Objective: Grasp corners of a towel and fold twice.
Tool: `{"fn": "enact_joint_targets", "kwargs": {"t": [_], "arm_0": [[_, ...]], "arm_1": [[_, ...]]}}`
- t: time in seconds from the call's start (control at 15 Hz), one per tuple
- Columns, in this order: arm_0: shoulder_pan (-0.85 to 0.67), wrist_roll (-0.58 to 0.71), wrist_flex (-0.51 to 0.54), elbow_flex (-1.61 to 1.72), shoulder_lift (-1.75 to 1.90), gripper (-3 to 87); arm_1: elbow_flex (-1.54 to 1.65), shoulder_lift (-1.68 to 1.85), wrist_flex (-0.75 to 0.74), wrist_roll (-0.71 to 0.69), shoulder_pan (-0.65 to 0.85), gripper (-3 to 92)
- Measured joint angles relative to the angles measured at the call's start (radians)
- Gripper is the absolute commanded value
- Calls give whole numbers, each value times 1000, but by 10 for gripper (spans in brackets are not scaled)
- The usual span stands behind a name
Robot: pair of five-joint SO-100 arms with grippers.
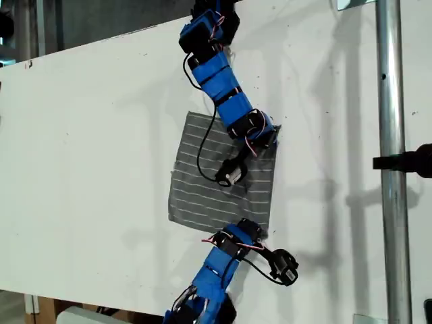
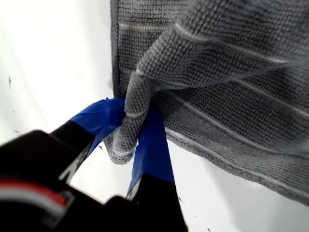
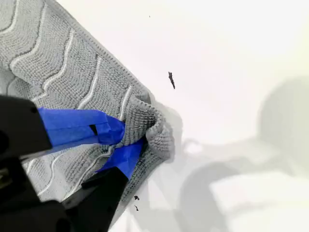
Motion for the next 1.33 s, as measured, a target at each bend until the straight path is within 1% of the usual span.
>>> {"fn": "enact_joint_targets", "kwargs": {"t": [0.13,0.33,0.47,0.6,0.67,0.73,0.8,0.93,1.0,1.07,1.13,1.2,1.33], "arm_0": [[0,0,23,-20,14,-26],[3,12,156,-121,52,-26],[28,35,195,-210,94,-26],[71,41,193,-296,97,-26],[94,41,163,-328,97,-26],[114,41,110,-359,97,-26],[130,41,89,-400,87,-26],[141,41,107,-460,81,-26],[123,41,150,-465,81,-26],[83,43,225,-465,81,-26],[20,58,311,-465,81,-26],[-52,81,364,-459,81,-26],[-184,169,391,-416,81,-26]], "arm_1": [[2,6,0,0,0,-2],[37,66,5,15,3,-2],[74,156,23,55,-26,-2],[89,258,35,106,-84,-2],[89,284,31,127,-120,-2],[89,299,12,141,-156,-2],[89,316,-15,147,-190,-2],[109,371,-40,143,-201,-2],[156,413,-35,146,-173,-2],[233,463,-32,150,-129,-3],[298,515,-12,146,-66,-3],[380,584,-6,132,8,-3],[511,673,-5,67,147,-3]]}}
